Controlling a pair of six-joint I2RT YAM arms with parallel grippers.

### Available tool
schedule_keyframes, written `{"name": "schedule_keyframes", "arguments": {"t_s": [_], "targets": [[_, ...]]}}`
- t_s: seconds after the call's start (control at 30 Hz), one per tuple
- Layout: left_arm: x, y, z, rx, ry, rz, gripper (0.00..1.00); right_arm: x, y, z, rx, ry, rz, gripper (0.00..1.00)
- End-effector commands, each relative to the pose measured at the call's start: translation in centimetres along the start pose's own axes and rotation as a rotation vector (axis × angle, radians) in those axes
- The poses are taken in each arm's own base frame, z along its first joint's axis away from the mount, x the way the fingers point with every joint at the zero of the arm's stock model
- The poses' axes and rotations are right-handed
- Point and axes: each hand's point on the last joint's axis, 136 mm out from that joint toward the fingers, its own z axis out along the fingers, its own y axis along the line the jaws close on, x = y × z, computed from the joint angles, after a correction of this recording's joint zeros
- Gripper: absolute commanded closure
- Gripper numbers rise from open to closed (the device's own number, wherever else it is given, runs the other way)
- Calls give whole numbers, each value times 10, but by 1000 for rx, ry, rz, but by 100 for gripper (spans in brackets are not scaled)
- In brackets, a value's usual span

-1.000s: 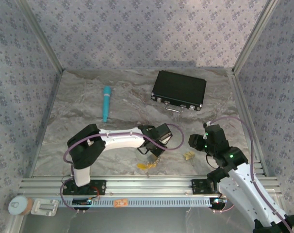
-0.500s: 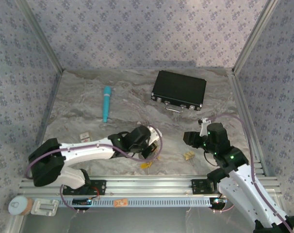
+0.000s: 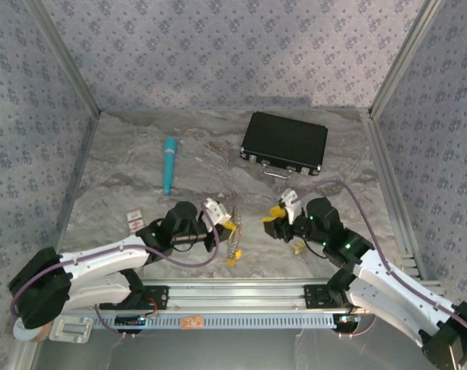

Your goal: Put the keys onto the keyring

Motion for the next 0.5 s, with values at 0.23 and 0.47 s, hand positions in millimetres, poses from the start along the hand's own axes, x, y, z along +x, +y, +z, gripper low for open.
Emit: {"name": "schedule_keyframes", "arguments": {"t_s": [0.23, 0.47], "targets": [[-19, -12, -19, 62, -134, 137, 100, -20, 50, 26, -284, 41, -262, 61], [-15, -14, -22, 69, -137, 169, 100, -21, 63, 35, -392, 83, -280, 66]]}}
